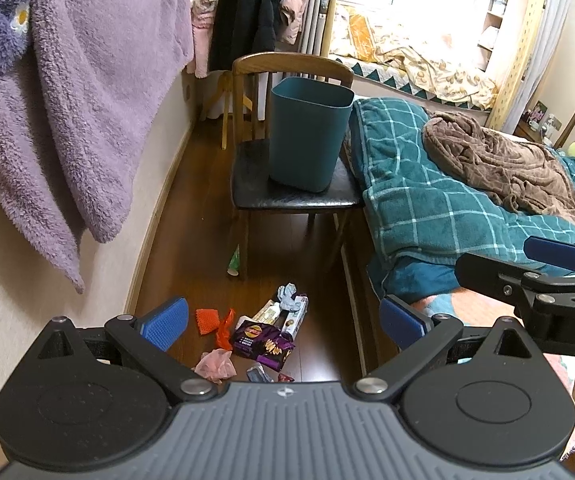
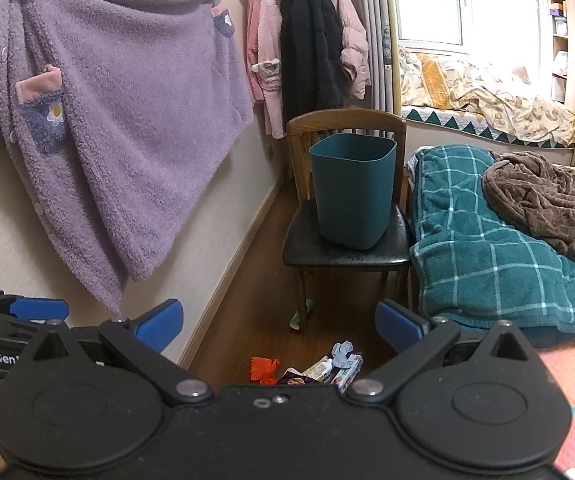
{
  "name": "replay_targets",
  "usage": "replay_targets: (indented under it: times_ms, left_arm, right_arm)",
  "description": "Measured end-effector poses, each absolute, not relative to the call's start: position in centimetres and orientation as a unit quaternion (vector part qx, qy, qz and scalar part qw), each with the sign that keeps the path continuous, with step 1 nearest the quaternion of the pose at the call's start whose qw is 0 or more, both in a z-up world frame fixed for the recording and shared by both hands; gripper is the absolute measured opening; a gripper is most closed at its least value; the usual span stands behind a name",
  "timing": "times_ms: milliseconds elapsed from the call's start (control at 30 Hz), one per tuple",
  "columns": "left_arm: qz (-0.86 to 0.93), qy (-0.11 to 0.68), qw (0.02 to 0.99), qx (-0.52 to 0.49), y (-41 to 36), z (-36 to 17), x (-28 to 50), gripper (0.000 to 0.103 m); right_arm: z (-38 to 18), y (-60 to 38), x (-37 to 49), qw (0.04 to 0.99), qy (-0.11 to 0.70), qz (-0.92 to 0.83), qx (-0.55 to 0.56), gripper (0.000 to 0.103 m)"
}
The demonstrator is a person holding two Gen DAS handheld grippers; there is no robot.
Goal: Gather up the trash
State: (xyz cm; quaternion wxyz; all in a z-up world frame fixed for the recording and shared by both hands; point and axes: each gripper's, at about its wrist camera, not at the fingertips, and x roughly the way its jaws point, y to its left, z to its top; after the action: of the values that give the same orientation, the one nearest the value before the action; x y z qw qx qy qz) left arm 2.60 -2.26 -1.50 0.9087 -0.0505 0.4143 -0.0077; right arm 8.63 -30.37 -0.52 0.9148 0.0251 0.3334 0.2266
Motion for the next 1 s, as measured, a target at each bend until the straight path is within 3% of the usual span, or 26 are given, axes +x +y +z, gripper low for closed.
replay_targets:
  times_ms: [500,767,1000]
  left_arm:
    - [0.033,0.448,0.891,-0.067,-2.3,-5.9,13.4,0.103]
    - [0.101,0.507,0.853,-0.075,-2.3,-14.0,21.3,0.103]
    - [0.115,0.577,0.803,-0.093,1.3,-24.2,25.9,0.103]
  right_arm:
    - [-5.2,-33.0,18.5,0.897,0.357,0.259,0.021,0.103]
    - [-11.9,-33.6,27.9,0.858,0.402,0.319,-0.021,0.102]
    - [-20.4,-30.5,32.7,0.820,0.446,0.354,-0.052,0.100]
